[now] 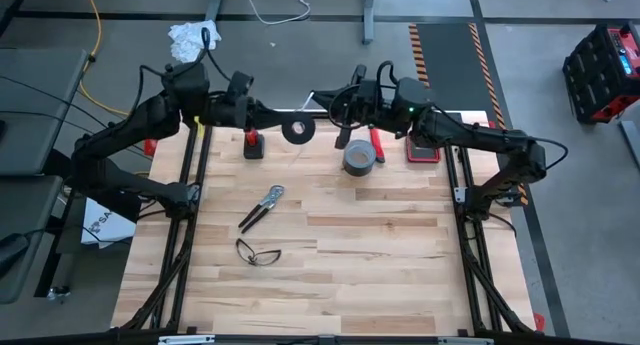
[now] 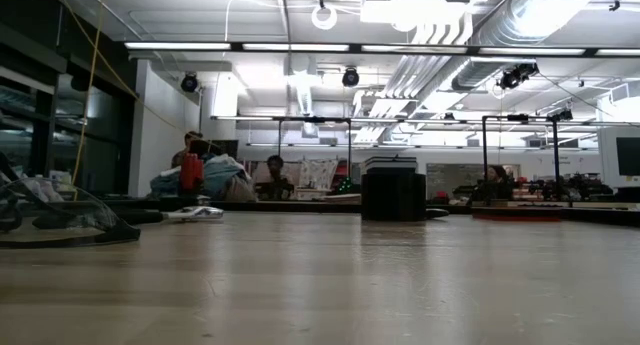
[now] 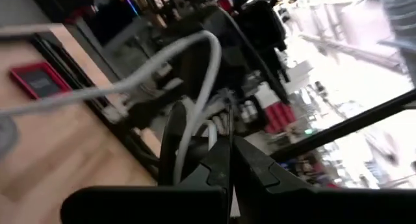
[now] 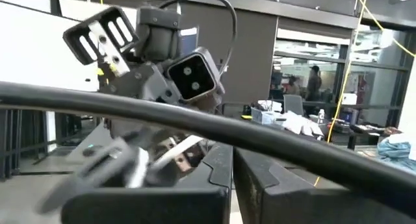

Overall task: Coil cords
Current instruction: Coil the white wire onto the black spool

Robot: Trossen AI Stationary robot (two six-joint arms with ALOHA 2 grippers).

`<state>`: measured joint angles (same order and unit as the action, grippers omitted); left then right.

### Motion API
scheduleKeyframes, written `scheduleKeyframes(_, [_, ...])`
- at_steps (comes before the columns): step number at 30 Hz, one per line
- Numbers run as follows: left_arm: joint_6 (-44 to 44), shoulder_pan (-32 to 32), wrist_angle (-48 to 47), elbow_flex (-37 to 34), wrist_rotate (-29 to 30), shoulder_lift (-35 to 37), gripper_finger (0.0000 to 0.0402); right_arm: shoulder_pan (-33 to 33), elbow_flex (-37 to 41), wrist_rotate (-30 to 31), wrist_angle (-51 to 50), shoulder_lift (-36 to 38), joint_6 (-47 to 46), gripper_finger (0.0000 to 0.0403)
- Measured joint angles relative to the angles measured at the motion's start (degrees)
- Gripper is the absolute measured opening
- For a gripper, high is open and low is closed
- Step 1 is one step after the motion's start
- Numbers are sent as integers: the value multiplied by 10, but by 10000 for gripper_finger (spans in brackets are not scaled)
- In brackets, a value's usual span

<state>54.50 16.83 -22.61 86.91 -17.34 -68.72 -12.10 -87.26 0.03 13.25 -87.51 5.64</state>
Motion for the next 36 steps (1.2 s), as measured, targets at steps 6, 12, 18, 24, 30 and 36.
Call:
scheduleKeyframes(6, [-104, 34, -4, 0, 22, 1, 0, 0, 0, 11, -43, 9, -8, 1])
scheduleKeyframes(12, [-255, 63, 16, 12, 44, 2, 0, -2, -1, 20, -52, 11, -13, 1])
scheduleKeyframes(18, [-324, 74, 120, 15, 41, 2, 0, -11, -1, 16, -54, 11, -43, 1])
scheduleKeyframes(24, [-328, 74, 139, 16, 41, 4, 0, -9, -1, 15, -56, 11, -61, 1])
scheduleKeyframes(30, [-369, 67, 160, 16, 41, -2, 0, -1, -1, 10, -53, 10, -72, 0])
scheduleKeyframes(36, [-407, 67, 181, 16, 41, 1, 0, 8, -1, 0, -53, 10, -73, 2])
